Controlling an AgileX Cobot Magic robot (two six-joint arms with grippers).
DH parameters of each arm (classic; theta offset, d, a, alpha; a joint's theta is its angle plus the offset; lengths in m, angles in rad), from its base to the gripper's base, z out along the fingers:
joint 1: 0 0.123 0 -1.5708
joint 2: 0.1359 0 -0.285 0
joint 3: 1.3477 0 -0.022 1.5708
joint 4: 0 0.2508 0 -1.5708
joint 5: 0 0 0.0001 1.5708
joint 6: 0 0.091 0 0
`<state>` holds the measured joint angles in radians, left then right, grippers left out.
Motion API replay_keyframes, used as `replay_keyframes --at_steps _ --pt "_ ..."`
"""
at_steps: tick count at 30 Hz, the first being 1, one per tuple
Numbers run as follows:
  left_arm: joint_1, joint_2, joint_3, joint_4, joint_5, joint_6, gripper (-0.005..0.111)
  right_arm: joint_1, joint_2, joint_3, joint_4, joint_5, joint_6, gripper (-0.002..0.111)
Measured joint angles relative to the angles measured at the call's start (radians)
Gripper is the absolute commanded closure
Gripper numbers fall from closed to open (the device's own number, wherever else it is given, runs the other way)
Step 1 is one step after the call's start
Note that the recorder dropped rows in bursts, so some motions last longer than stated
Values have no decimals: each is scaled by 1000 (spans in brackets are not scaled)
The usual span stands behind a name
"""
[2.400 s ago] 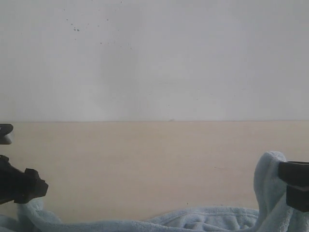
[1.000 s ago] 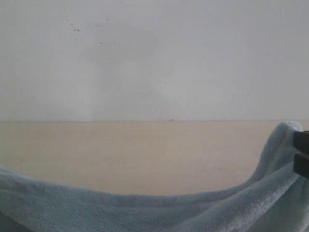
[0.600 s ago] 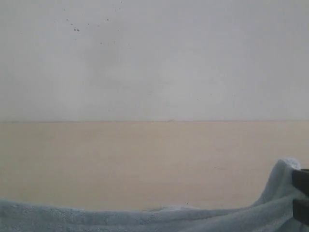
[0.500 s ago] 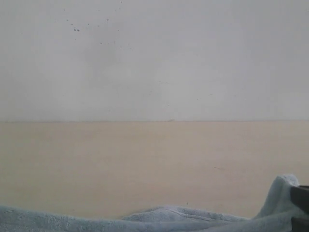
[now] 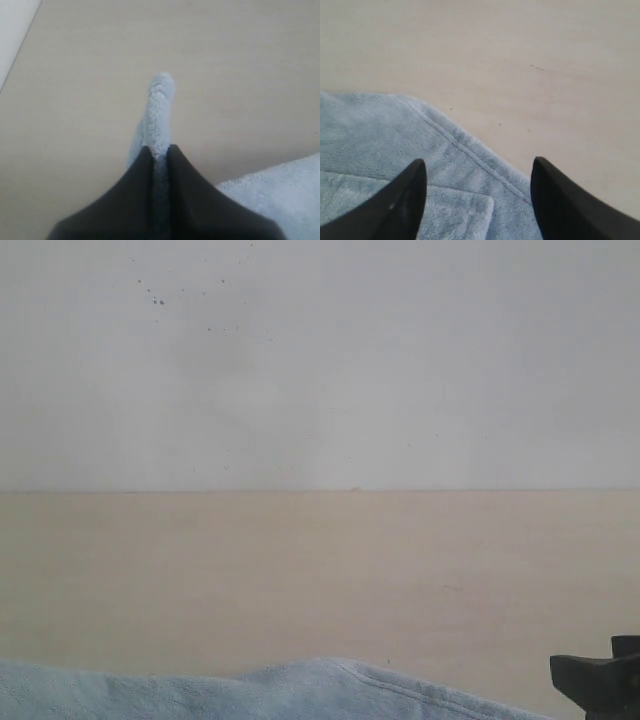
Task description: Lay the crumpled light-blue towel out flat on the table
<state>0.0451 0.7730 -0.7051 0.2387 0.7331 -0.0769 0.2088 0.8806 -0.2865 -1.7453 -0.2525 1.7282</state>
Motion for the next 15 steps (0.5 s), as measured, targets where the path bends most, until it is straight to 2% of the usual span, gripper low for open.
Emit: replay_keyframes --at_steps 4,8,15 --pt "0 0 0 0 0 -1 103 0 2 0 0 14 4 53" --pt "0 0 0 0 -8 -9 103 0 37 -2 0 -23 29 70" --pt "0 0 0 0 -8 -9 103 0 253 -66 0 -65 27 57"
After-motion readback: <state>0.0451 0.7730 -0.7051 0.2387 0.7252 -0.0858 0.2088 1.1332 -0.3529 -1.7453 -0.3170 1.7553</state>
